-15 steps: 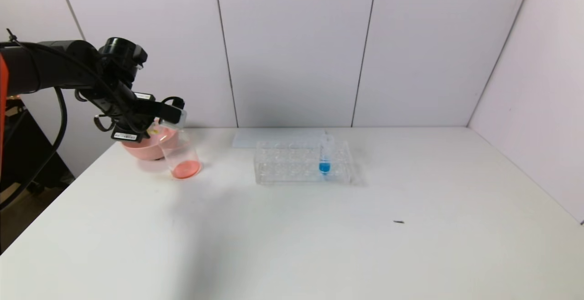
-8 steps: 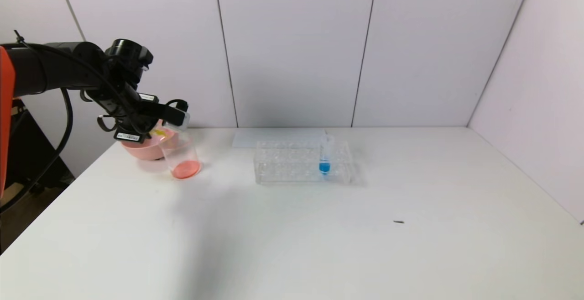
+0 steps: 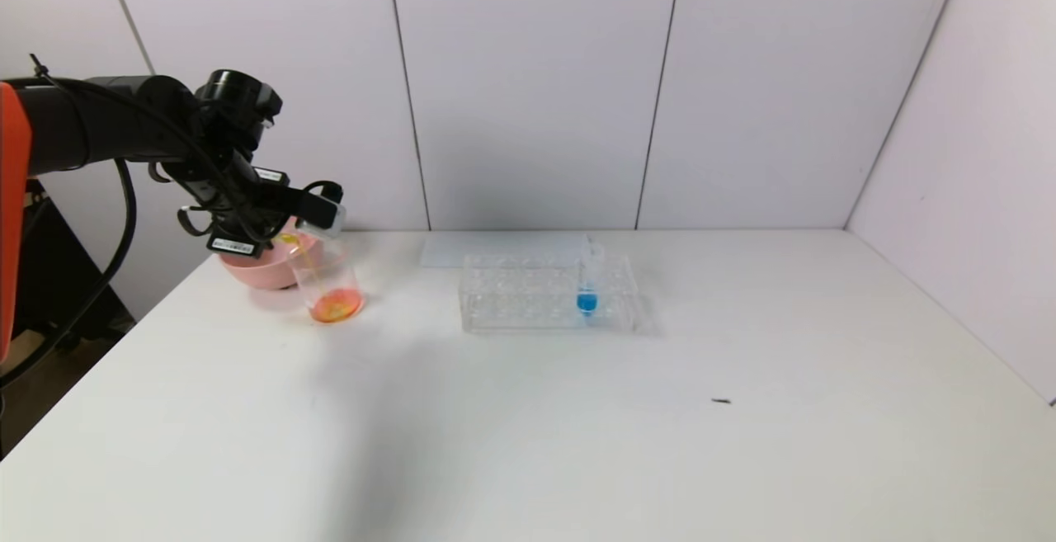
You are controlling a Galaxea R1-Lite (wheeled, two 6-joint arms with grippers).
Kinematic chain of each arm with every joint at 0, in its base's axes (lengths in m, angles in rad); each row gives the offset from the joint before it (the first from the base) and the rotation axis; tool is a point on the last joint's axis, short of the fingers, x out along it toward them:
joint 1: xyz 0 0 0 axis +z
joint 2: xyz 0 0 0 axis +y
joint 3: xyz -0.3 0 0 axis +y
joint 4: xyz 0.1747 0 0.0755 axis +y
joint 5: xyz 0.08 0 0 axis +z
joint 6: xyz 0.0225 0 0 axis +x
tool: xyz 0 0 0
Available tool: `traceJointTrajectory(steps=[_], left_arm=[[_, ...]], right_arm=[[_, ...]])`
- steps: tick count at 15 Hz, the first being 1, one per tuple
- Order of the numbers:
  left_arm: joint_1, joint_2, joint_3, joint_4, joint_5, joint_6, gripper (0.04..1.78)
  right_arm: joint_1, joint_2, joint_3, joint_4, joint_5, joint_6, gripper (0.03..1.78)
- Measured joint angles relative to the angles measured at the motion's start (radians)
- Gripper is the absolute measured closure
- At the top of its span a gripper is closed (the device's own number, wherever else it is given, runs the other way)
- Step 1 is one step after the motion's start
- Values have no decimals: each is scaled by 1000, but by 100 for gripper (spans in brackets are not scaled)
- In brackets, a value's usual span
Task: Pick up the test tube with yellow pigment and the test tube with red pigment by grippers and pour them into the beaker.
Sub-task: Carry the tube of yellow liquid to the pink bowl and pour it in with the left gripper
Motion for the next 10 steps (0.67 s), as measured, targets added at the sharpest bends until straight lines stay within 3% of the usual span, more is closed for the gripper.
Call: traceJointTrajectory(steps=[10], left_arm=[[-9, 0, 0, 1, 33, 45, 138]], right_arm=[[0, 0, 0, 0, 0, 0, 11]])
